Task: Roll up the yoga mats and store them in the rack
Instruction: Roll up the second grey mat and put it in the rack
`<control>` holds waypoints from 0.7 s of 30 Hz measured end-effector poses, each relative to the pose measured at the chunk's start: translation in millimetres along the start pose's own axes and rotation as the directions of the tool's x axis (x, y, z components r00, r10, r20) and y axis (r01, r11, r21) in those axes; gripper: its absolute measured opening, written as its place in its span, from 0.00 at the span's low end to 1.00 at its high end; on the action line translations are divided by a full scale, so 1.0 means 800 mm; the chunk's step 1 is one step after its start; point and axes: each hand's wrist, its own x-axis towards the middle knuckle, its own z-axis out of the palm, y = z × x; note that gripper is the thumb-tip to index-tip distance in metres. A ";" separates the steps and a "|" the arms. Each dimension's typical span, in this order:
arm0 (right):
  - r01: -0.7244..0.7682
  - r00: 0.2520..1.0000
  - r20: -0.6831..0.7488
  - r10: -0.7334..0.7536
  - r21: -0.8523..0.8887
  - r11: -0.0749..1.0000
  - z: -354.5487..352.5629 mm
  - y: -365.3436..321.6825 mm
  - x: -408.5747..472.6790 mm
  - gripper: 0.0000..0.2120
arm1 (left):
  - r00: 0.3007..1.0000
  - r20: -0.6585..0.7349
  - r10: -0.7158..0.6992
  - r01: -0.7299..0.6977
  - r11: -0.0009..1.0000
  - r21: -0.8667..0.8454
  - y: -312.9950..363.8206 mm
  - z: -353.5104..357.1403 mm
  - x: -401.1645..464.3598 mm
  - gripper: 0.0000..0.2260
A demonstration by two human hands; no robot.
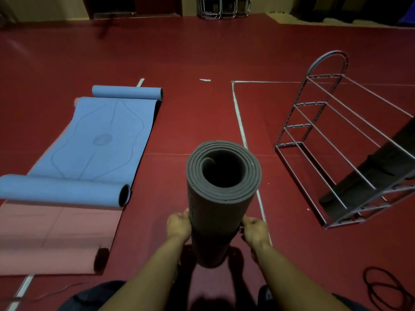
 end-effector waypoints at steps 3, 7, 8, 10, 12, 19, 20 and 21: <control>0.058 0.994 -0.095 -0.047 0.115 0.992 -0.009 -0.028 -0.026 0.14 | 1.000 0.003 -0.013 0.013 0.995 -0.095 0.013 -0.008 -0.013 0.15; 0.334 0.940 -0.179 -0.291 0.302 0.893 -0.017 -0.110 -0.074 0.17 | 0.982 -0.150 0.116 -0.155 0.947 -0.280 0.079 -0.027 -0.069 0.20; 0.425 0.904 -0.197 -0.380 0.325 0.845 -0.024 -0.137 -0.089 0.19 | 0.968 -0.182 0.174 -0.229 0.908 -0.351 0.101 -0.036 -0.085 0.21; 0.576 0.816 -0.167 -0.553 0.323 0.751 -0.039 -0.191 -0.119 0.22 | 0.912 -0.239 0.332 -0.407 0.802 -0.438 0.144 -0.057 -0.113 0.24; 0.603 0.785 -0.056 -0.617 0.297 0.741 -0.042 -0.220 -0.145 0.27 | 0.862 -0.164 0.479 -0.496 0.736 -0.460 0.176 -0.072 -0.139 0.31; 0.440 0.863 0.092 -0.496 0.344 0.829 -0.022 -0.226 -0.145 0.25 | 0.866 0.026 0.500 -0.446 0.794 -0.413 0.200 -0.044 -0.147 0.31; 0.428 0.865 0.102 -0.492 0.363 0.828 -0.021 -0.231 -0.142 0.22 | 0.871 0.019 0.490 -0.437 0.793 -0.425 0.202 -0.043 -0.140 0.30; 0.419 0.863 0.112 -0.492 0.384 0.823 -0.021 -0.233 -0.140 0.21 | 0.874 0.005 0.486 -0.434 0.785 -0.442 0.206 -0.041 -0.138 0.29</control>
